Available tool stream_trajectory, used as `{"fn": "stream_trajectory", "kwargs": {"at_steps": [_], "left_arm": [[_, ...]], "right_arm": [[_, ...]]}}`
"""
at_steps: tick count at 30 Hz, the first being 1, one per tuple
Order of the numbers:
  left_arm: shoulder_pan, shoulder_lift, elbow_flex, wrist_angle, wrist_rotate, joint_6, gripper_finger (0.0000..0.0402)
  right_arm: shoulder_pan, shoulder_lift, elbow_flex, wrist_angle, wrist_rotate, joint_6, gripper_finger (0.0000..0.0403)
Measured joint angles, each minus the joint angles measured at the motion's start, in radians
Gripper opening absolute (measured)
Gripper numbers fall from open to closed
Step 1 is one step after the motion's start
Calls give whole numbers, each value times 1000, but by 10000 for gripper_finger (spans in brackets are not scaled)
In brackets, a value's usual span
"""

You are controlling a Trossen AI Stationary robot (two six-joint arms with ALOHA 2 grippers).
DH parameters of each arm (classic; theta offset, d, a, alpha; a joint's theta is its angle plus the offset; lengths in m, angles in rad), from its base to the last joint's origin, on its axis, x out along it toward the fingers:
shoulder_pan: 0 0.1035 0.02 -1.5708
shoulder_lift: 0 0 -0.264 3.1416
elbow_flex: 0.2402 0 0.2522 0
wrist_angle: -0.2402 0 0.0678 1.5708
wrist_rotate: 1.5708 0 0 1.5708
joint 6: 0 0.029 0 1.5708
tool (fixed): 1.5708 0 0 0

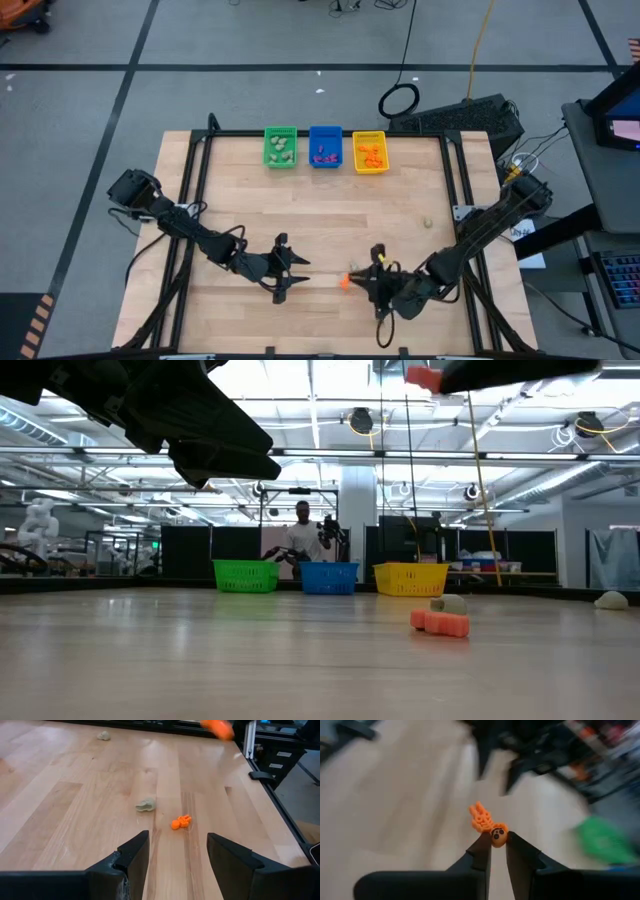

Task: Sort Halloween decoration
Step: Put the orange skeleton toy into the yellow bin

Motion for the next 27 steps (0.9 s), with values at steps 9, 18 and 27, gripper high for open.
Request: {"fn": "stream_trajectory", "kwargs": {"at_steps": [9,18,27], "left_arm": [[0,0,0,0,0,0,199],[0,0,0,1,0,0,199],[0,0,0,1,0,0,199]], "right_arm": [[-3,-108,6,-15,181,-443,34],[-4,-117,6,-15,184,-857,34],[-4,-117,6,-6,184,-873,34]]}}
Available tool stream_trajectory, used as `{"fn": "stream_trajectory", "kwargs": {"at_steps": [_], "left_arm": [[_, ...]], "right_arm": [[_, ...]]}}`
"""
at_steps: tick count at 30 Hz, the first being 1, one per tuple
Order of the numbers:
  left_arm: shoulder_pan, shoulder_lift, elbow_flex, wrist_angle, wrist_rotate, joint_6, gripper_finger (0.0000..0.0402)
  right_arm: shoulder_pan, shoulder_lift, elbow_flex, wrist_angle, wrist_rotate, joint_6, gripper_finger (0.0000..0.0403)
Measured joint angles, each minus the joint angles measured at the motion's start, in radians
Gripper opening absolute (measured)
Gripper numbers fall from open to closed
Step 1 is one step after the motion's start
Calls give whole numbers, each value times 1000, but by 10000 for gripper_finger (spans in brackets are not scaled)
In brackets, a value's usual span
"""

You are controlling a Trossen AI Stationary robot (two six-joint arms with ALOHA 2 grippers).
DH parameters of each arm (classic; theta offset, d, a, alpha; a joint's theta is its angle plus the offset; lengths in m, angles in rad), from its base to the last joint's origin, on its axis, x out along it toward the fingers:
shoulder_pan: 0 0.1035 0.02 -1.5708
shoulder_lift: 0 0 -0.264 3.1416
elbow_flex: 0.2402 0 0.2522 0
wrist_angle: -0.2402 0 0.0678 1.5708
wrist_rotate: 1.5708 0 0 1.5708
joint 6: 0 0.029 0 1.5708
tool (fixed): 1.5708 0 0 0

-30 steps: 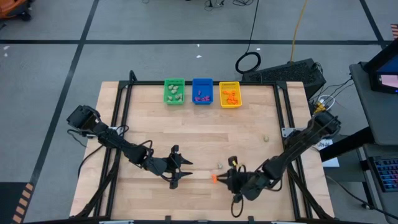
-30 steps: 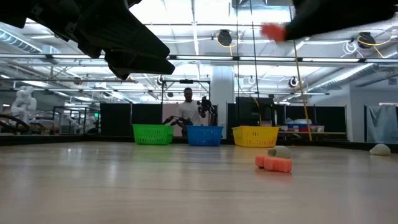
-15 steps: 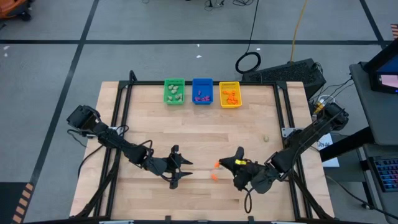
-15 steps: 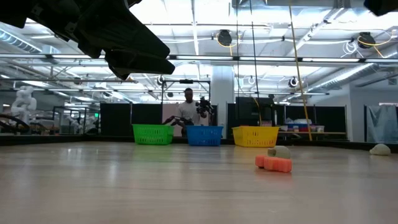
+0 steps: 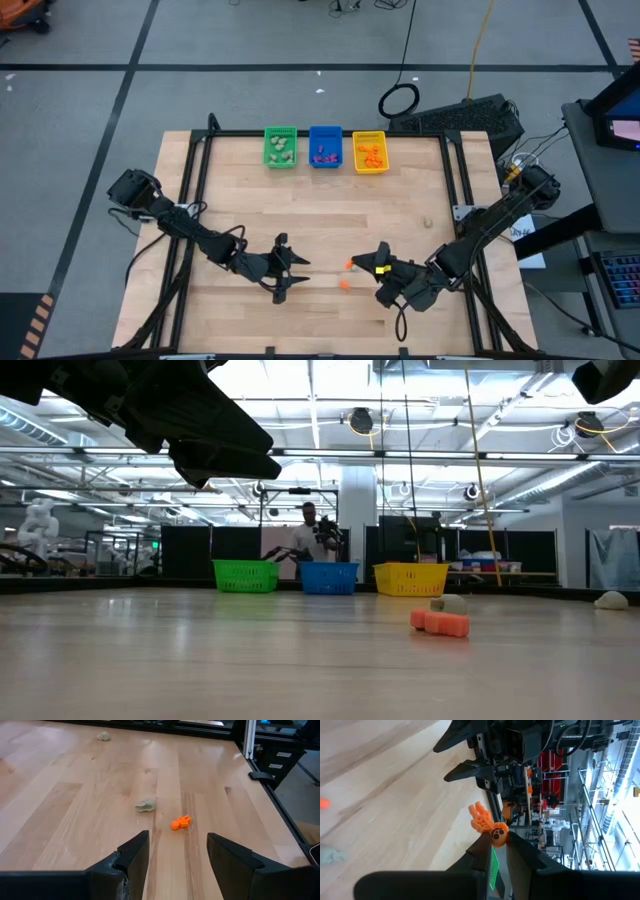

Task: Sort Halloween decoration
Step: Put the orange skeleton toy into the yellow bin

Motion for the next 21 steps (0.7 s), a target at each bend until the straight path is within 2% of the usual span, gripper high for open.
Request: {"fn": "stream_trajectory", "kwargs": {"at_steps": [10,21], "left_arm": [[0,0,0,0,0,0,199],[0,0,0,0,0,0,199]], "right_arm": [[0,0,0,0,-3,136,34],[0,0,0,0,-4,635,34]]}}
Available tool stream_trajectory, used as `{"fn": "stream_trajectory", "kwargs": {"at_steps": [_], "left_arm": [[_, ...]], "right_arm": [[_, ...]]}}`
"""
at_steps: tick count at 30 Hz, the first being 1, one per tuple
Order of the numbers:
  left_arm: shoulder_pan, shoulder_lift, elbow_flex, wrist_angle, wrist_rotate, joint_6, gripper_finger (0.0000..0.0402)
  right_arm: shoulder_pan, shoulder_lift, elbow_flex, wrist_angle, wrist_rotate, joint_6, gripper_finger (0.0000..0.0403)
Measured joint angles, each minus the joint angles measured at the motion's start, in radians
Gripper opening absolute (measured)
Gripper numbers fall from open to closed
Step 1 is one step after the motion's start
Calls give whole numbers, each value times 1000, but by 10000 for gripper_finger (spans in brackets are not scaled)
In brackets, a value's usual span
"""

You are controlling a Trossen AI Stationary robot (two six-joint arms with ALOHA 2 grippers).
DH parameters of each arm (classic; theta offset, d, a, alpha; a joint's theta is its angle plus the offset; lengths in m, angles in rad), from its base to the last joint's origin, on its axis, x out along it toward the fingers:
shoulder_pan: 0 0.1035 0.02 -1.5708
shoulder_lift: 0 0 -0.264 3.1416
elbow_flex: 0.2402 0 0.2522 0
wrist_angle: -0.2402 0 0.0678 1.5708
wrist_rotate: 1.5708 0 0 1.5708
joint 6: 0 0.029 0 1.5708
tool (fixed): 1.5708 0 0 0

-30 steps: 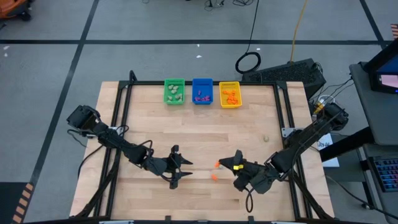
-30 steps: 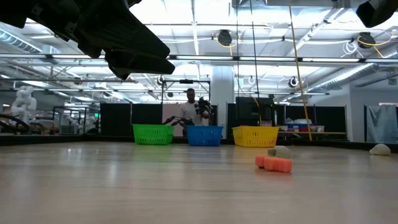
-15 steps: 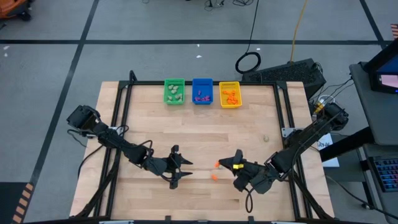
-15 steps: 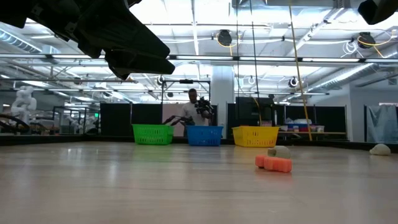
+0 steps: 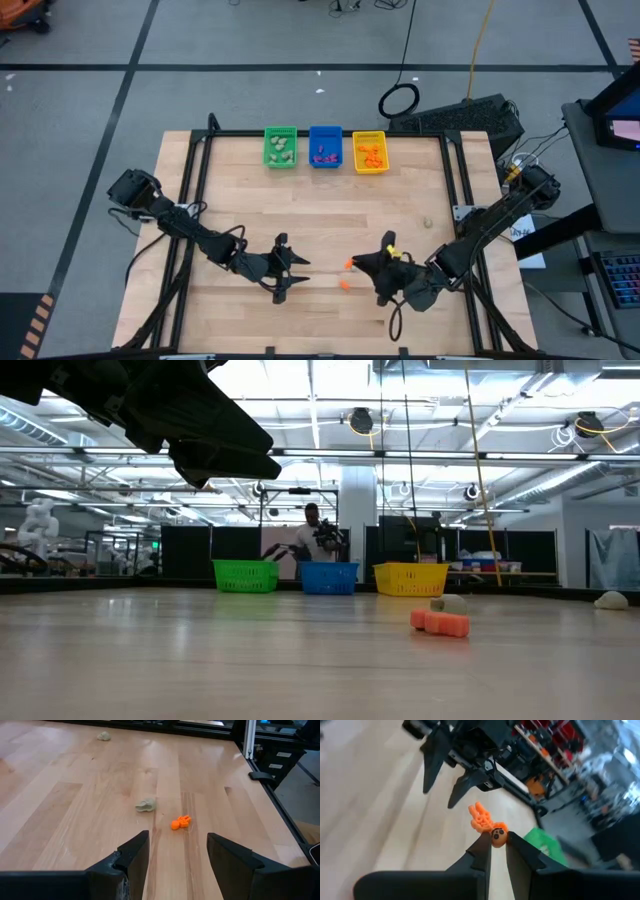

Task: Sort Halloween decoration
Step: Put the orange skeleton toy into the yellow bin

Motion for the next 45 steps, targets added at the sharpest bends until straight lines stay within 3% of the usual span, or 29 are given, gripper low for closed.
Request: {"fn": "stream_trajectory", "kwargs": {"at_steps": [8,11,16,25,29,35,37,42,45], "left_arm": [[0,0,0,0,0,0,199],[0,0,0,0,0,0,199],[0,0,0,0,0,-1,199],[0,0,0,0,0,-1,199],[0,0,0,1,0,-1,199],[0,0,0,1,0,-1,199],[0,0,0,1,0,-1,199],[0,0,0,7,0,0,199],[0,0,0,7,0,0,199]], "right_arm": [[0,0,0,0,-8,381,34],[0,0,0,0,-76,473,34],[0,0,0,0,-182,547,34],[0,0,0,0,-188,607,34],[0,0,0,-1,-185,568,34],[-1,0,0,-23,-171,265,34],[-8,0,0,-45,-118,205,34],[-73,0,0,-121,158,148,34],[-151,0,0,-184,211,129,34]]}}
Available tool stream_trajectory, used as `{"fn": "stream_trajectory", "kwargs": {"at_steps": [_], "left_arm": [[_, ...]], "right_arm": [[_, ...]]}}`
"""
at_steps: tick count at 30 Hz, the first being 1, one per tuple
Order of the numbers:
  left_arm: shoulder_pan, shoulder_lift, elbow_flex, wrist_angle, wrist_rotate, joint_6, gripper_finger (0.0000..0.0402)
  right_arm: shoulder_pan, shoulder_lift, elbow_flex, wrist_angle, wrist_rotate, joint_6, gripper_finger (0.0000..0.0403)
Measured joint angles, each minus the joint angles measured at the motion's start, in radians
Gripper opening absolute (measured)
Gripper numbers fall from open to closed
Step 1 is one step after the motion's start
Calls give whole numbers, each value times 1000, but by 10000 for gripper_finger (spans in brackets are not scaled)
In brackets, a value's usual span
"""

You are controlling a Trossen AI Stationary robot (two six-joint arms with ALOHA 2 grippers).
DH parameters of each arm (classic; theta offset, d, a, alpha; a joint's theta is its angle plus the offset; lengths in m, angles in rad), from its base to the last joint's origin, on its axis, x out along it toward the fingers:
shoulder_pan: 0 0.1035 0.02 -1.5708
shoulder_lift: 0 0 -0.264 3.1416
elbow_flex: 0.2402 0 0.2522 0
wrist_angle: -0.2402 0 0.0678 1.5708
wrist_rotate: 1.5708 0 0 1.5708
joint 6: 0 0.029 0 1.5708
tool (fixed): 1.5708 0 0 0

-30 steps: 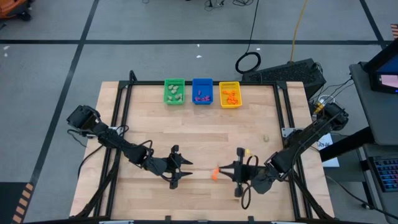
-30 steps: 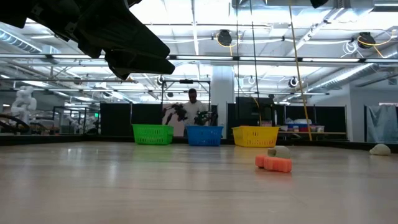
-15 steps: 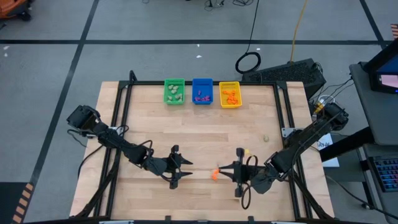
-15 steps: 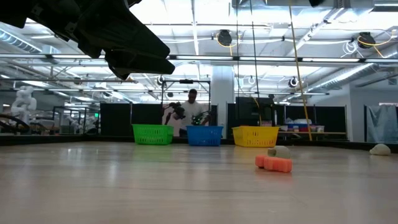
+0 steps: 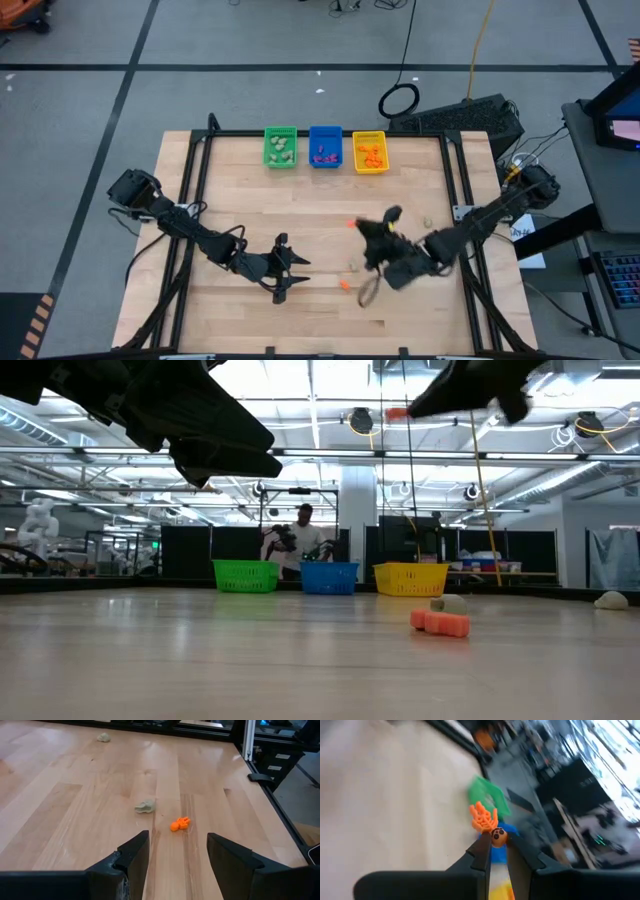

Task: Sort Halloween decoration
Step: Put the orange skeleton toy into the yellow bin

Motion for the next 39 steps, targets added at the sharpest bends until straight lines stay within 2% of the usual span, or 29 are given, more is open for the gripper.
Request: {"fn": "stream_trajectory", "kwargs": {"at_steps": [7,9,11,16,23,29,34,39], "left_arm": [[0,0,0,7,0,0,199],[0,0,0,7,0,0,199],[0,0,0,7,0,0,199],[0,0,0,8,0,1,199],[0,0,0,16,0,7,199],[0,0,0,19,0,8,199],[0,0,0,19,0,8,199],[0,1,0,16,0,10,199]], "right_arm": [[-259,0,0,-82,-5,-93,34],[-345,0,0,-90,-40,-133,34],[-436,0,0,-92,-125,-160,34],[-664,0,-2,-103,-417,-164,34],[-909,0,-26,-82,-607,-111,34],[-1016,6,-39,-44,-664,-51,51],[-1057,20,-40,-38,-738,-9,108],[-1050,13,-40,-48,-739,2,169]]}}
